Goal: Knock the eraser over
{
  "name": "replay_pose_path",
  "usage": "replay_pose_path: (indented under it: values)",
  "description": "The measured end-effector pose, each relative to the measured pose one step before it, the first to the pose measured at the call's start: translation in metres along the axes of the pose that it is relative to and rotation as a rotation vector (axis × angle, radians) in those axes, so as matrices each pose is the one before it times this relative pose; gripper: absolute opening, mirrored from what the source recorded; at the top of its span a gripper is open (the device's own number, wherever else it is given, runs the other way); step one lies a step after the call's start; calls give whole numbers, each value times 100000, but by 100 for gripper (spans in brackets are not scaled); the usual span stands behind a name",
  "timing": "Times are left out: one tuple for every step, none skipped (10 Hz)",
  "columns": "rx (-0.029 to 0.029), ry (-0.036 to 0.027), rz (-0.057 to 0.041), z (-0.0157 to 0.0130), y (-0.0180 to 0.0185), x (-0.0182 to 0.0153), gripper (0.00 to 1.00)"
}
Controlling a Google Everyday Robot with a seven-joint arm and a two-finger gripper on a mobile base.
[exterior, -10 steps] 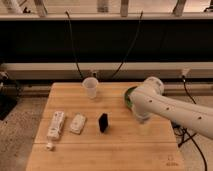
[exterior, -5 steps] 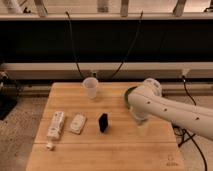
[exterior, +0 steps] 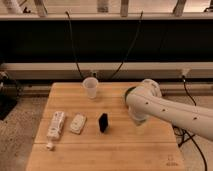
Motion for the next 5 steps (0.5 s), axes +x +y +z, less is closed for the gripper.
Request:
replay_pose_path:
  values:
    - [-69,-25,-245,57,-2,-85,54]
    - [-123,-74,-428,70,-14,-126,48]
    - [-190,71,-1703,-4,-199,-250,37]
    - [-216,-128,-2118,-29,-354,-722,27]
    - [-154,-97,-1609,-26,-346,-692,19]
